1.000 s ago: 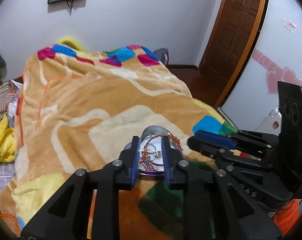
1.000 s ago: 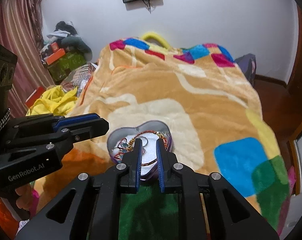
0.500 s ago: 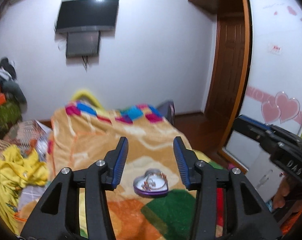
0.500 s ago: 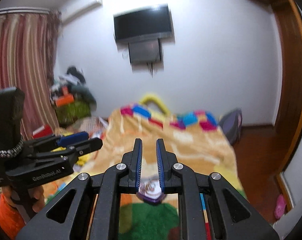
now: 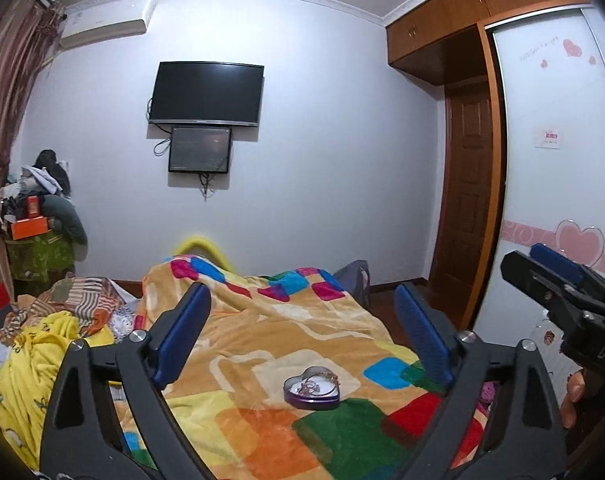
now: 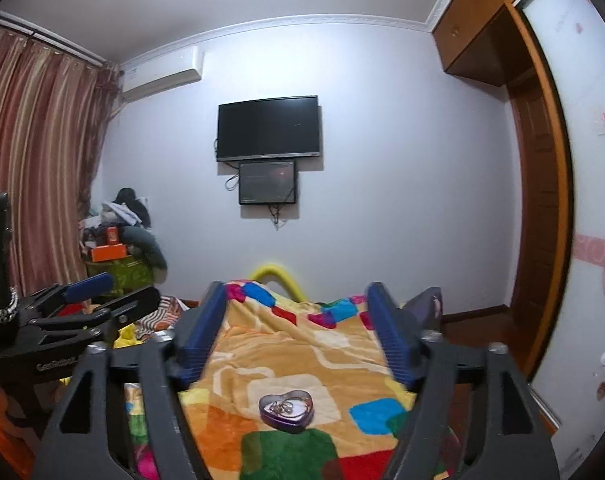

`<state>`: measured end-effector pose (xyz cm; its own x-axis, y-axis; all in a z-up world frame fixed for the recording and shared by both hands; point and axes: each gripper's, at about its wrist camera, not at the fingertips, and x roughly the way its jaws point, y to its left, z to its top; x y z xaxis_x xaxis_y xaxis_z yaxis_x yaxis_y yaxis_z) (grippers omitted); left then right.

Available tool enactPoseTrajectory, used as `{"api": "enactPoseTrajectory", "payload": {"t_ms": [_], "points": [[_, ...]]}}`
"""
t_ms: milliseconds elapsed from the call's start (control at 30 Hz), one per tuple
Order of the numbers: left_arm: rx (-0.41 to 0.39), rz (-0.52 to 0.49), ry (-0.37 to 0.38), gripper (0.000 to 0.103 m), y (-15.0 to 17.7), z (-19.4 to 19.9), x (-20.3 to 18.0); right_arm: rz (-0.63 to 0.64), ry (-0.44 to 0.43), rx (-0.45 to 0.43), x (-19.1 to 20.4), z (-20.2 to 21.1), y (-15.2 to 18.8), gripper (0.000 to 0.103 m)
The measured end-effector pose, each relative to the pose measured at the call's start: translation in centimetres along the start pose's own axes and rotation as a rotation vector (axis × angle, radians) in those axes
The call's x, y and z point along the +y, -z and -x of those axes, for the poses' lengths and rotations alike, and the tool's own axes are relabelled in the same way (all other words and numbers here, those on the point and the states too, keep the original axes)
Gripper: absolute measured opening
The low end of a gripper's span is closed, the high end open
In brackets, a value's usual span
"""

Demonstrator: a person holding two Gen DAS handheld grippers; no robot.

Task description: Organize jewelry

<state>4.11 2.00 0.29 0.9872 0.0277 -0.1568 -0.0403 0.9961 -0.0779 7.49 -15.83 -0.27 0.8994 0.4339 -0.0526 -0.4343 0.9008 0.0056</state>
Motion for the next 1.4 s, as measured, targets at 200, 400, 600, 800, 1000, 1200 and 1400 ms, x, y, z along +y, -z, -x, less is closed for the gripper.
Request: {"api": "enactPoseTrajectory", "payload": {"t_ms": [200, 400, 600, 800, 1000, 1200, 1400], "points": [[0.027, 0.006, -0.003, 0.094, 0.8, 0.2, 0.2, -0.011, 0.021, 0.032, 0.1, 0.3, 0.6, 0.085], [0.036, 0.007, -0.002, 0.094, 1.1, 0.7, 0.1, -0.021, 0.019, 0.065, -0.3, 1.0, 1.6, 0.085], [0.041, 0.008, -0.001, 0.095, 1.2, 0.9, 0.0, -0.021, 0.019, 0.077, -0.5, 1.6, 1.9, 0.085], [0.049, 0.009, 0.007, 0.095, 1.3, 0.7, -0.1, -0.022, 0.013, 0.089, -0.4, 1.5, 2.2, 0.085], [0.053, 0.004, 0.014, 0.095, 1.5, 0.7, -0.4, -0.030, 0.004, 0.099, -0.4, 1.6, 2.1, 0.085], [0.058, 0.005, 0.014, 0.099, 1.4, 0.7, -0.6, -0.039, -0.006, 0.105, -0.5, 1.6, 2.1, 0.085], [0.058, 0.006, 0.014, 0.100, 1.3, 0.6, -0.7, -0.047, -0.007, 0.109, -0.6, 1.7, 2.1, 0.085]]}}
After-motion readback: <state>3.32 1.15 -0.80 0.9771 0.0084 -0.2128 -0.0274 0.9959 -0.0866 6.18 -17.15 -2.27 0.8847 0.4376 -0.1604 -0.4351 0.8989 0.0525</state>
